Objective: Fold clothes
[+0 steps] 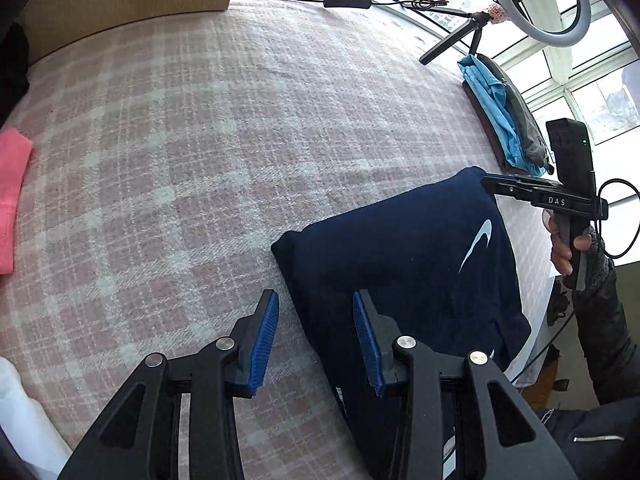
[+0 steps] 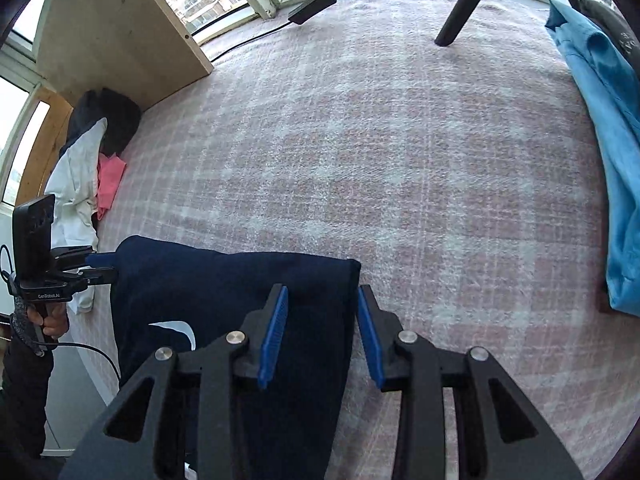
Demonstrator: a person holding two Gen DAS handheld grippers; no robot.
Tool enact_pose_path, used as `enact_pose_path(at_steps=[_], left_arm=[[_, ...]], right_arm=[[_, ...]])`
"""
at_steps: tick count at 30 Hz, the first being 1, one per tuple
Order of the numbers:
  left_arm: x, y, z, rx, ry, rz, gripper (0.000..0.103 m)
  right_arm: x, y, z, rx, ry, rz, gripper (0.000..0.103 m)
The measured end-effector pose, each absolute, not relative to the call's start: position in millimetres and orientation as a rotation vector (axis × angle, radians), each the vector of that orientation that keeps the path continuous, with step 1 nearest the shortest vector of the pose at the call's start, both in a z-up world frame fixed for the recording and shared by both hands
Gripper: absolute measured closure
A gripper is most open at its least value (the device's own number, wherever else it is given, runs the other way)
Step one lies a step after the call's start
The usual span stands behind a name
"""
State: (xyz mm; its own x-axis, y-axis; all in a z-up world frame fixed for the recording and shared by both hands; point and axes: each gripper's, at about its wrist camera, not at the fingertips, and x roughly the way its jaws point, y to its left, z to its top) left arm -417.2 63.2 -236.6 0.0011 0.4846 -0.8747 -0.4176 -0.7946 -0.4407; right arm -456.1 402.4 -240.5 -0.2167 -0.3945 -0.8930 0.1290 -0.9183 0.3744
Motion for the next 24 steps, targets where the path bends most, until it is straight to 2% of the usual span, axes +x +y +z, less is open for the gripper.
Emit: enact_pose_path(at_steps=[1,2,3,7,10,12,13,14,16,17,20,23,24], left_arm=[[-416.4,63.4,-234.5,-1.638,-0.073,1.860,0.086],[-413.8,62.3,-229.0,-1.610,-0.077,1.875,0.095],[-410.1,63.5,-222.3,-1.580,-0.073,1.902,0.099],[-389.1,66.9,-192.1,-1.387,-0.018,1.974,0.099],[-399.2,60.4,-216.0,-1.509,0.068,1.981,0.098],[-408.9,48.2,-226.1,-1.567,0.020,1.946,0.097],[-411.1,43.1,-221.3,-1.541,0.029,1.955,0.093],[-413.3,38.0,-216.6,-1.515,0.038,1.963,0.092],[-417.7,27.7,-207.1,-1.464,0.056,1.980,0.090],[-419.6,24.6,-203.3,-1.440,0.074,1.981,0.090],[-420.8,35.8,-203.1,-1.378,0.216,1.915,0.090],[-414.1,60.0,-213.4,-1.290,0.458,1.836,0.090],[-416.3,61.4,-216.4,-1.289,0.467,1.811,0.090]], right_arm=[[-456.0,400.0,-239.6,1.703,-0.307,-2.190,0.090],[-454.9,398.1,-237.4,1.698,-0.305,-2.181,0.100],[-453.4,397.1,-233.8,1.689,-0.298,-2.185,0.100],[-447.2,399.2,-214.7,1.619,-0.256,-2.259,0.100],[-453.8,402.1,-230.3,1.704,-0.210,-2.253,0.100],[-458.4,401.1,-239.9,1.759,-0.197,-2.223,0.098],[-460.1,400.0,-239.2,1.781,-0.182,-2.219,0.097],[-461.6,398.9,-237.6,1.800,-0.159,-2.222,0.094],[-462.1,395.6,-226.5,1.803,-0.043,-2.292,0.079],[-462.2,394.1,-220.0,1.805,0.003,-2.330,0.078],[-462.6,376.7,-199.7,1.761,0.008,-2.325,0.078],[-454.2,325.6,-189.1,1.708,0.004,-2.211,0.077],[-451.5,305.2,-189.2,1.699,0.009,-2.171,0.074]])
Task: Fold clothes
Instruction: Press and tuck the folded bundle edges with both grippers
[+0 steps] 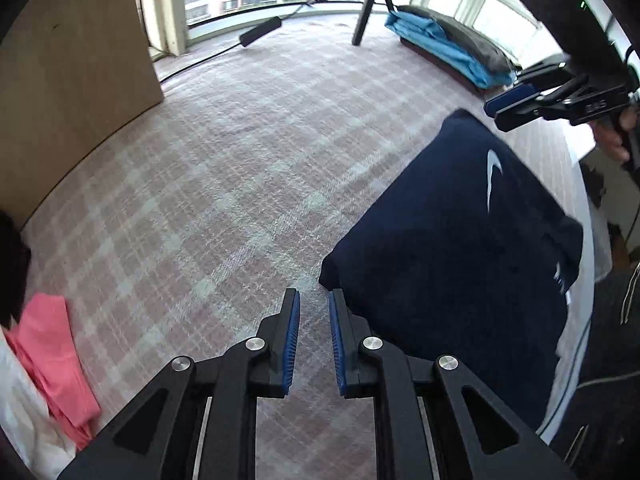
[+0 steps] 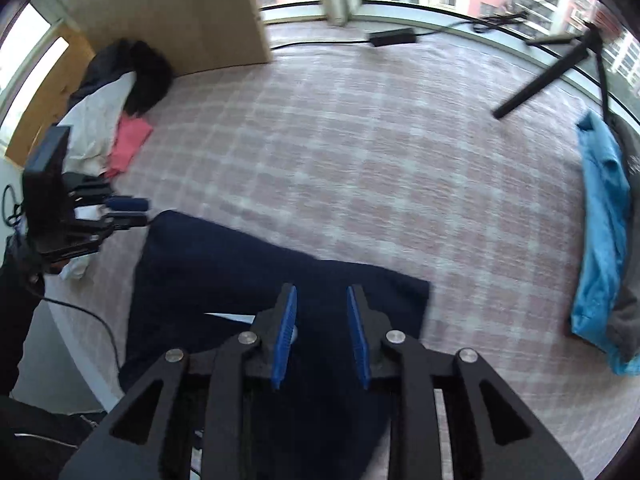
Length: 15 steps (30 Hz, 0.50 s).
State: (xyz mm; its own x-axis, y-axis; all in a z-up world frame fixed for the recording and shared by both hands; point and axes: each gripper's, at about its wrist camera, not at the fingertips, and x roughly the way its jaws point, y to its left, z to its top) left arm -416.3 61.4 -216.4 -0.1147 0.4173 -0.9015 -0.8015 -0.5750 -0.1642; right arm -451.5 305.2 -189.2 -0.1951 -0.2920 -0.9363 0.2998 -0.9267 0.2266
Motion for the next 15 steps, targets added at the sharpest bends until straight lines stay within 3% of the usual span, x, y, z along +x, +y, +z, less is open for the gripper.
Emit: enact_pose_path(at_steps=[6,15], left_arm=[[-432.7,61.7,-228.5,-1.298,0.499,1.710,0.090],[-466.8,25.5,-213.9,-1.314,0.337,1.799,0.085]], right_arm=[[-426.3,195.3,-192.1,1.637,0.008,-1.968,0.072],[-423.2,112.1,-225.2,1.688,0.286,-2.117,0.072]])
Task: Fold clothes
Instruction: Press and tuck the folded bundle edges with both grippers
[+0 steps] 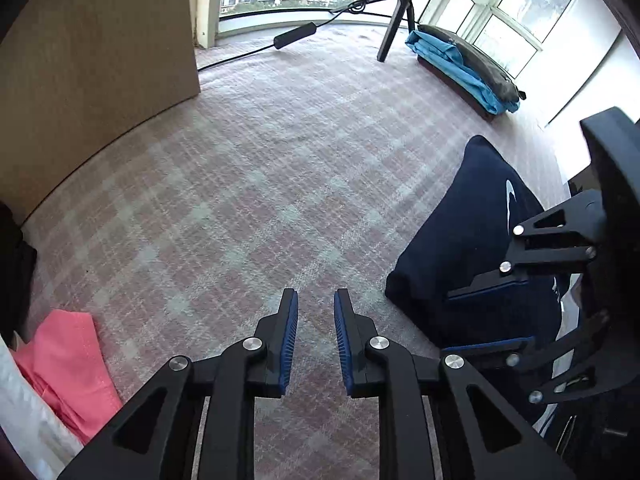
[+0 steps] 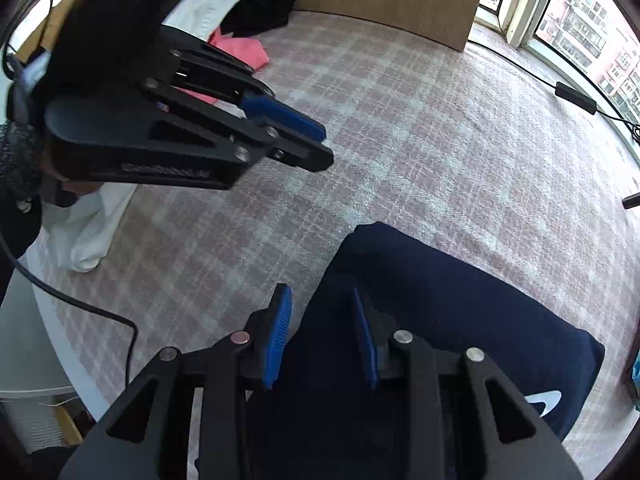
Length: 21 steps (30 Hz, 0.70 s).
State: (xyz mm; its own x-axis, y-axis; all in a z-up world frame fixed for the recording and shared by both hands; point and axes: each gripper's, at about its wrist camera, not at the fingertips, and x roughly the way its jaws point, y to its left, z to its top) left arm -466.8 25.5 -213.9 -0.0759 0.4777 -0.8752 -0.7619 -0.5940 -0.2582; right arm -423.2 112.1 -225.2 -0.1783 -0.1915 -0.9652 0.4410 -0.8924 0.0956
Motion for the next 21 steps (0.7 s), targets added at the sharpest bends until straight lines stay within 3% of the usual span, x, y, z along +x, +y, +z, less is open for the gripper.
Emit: enact_pose_path(at_steps=[2,3,6,15,21], left_arm=[[-465.3,26.3,-214.1,-1.307,0.330,1.785,0.085],[-461.9,28.6,-214.5,-1.296,0.333,1.770,0.085],[-451.8,34.7,-216.5,-1.274,0.337,1.720,0.085],[-416.4,60.3,-218.8,-1.190,0.442,1.569,0.085],[-419.0,78.0,-220.0,-1.169,0.491,1.620,0.084]], right_arm=[[-427.8,114.0,-233.5,1.715,0.312,-2.133,0.073],[-428.2,117.2,-233.5,1.710,0.318,-2.138,0.083],[-430.3,131.9,-229.1,1.719,0.233,-2.105,0.091],[-425.5,169.1,-199.6,1.696,0.010,-2.066,0.093],[-421.4,168.2,-190.8,1.670,-0.009,-2.064,0.093]])
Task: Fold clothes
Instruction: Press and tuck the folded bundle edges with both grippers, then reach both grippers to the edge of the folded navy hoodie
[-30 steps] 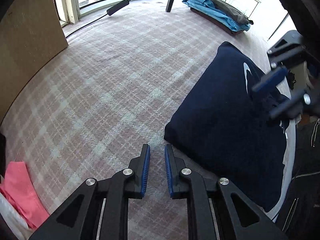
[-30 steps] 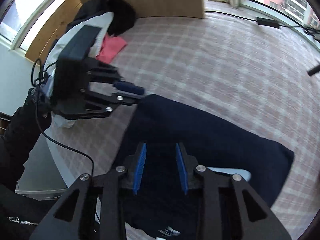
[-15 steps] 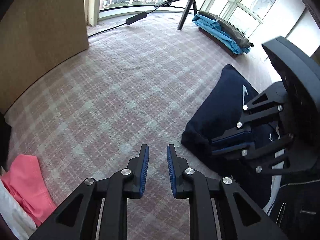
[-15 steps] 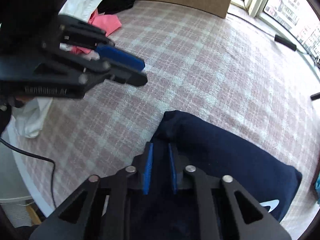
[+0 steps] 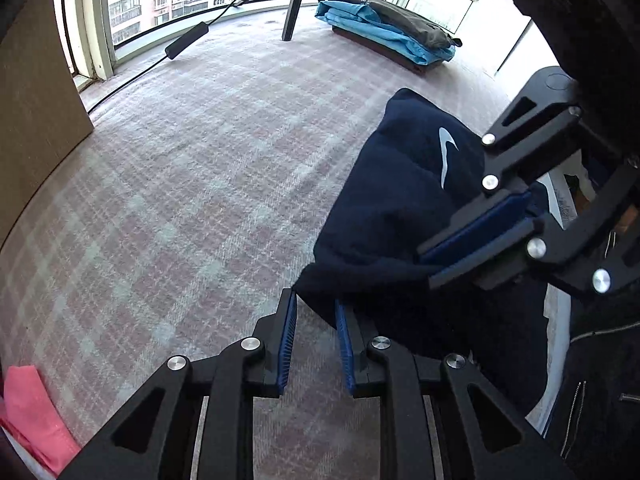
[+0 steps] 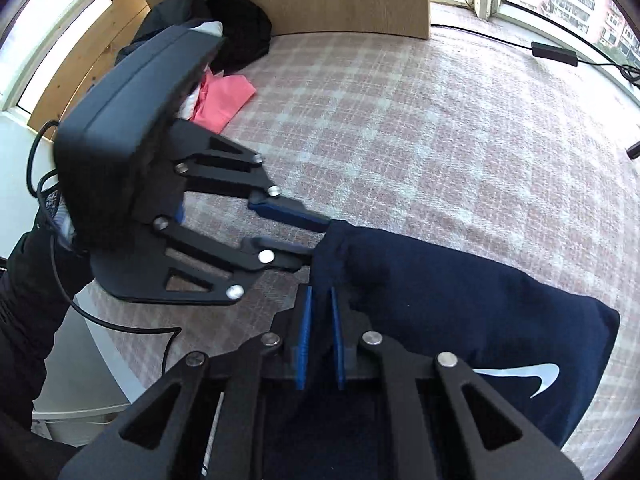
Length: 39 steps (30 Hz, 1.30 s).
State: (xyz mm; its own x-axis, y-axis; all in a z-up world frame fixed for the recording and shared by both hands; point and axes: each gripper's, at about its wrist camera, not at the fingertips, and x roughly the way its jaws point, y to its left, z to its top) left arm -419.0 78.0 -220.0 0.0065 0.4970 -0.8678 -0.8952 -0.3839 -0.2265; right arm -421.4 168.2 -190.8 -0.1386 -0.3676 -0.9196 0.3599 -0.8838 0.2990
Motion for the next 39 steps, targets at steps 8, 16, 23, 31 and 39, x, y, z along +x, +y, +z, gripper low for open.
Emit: enact_pose_path(at_steps=[8,16,23,31,39], left_arm=[[-417.5,78.3,-212.1,-1.104,0.484,1.654,0.084],[-448.5,70.5,-235.7,-1.283,0.302,1.697,0.101],[-449.7,43.2,-223.9,-1.308,0.359,1.763,0.093],[-426.2,71.3,-199.0,-1.261,0.240,1.722,0.089],[-422.2,68.7,-208.5,-1.368,0.382,1.912,0.100]], right_arm=[[-424.4,166.0,-192.1,1.672,-0.039,-2.044,0.093],[-422.7,152.6,-203.6,1.705,-0.013,-1.975,0.089],[-409.1,187.7,-184.0,1.620,-0.022,-2.047,0.075],[-423.8,240.2,-199.7,1.676,-0.110,-2.157,0.075],[-417.9,331.1,-192.3,1.725,-0.209,-2.240,0.075]])
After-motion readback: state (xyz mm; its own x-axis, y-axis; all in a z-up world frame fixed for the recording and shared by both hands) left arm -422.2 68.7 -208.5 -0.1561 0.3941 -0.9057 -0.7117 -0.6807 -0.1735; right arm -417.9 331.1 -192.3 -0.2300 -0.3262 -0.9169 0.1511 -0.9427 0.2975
